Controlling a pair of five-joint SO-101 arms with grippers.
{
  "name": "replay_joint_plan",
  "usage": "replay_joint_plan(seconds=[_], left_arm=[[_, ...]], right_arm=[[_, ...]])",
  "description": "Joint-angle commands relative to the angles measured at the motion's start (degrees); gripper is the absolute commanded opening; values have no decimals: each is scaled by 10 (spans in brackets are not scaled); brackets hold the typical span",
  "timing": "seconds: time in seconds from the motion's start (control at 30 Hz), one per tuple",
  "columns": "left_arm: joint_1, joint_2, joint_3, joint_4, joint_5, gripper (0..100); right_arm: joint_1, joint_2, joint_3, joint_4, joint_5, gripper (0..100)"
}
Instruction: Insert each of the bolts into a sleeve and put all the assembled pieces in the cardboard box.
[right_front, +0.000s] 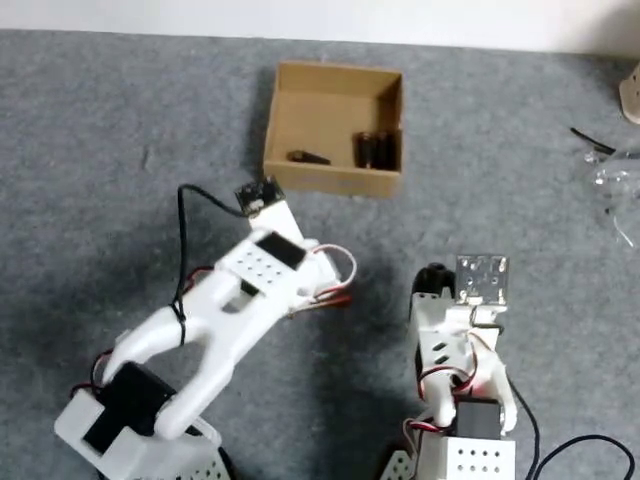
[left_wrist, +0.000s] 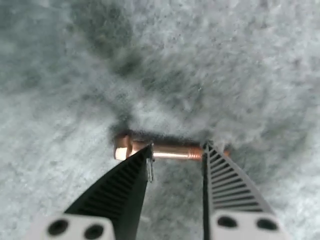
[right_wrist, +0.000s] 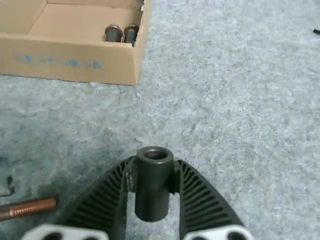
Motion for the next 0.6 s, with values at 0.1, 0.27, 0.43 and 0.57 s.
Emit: replay_joint_plan(seconds=[0.1, 0.27, 0.43, 0.57], left_arm=[[-1, 0, -32, 21, 4, 158], [37, -5, -35, 65, 4, 158], [44, 0, -35, 59, 8, 158], [39, 17, -35, 47, 28, 158]], right_arm=[[6, -8, 44, -22, -1, 5], [6, -8, 44, -22, -1, 5], [6, -8, 45, -22, -1, 5], [6, -8, 45, -22, -1, 5]])
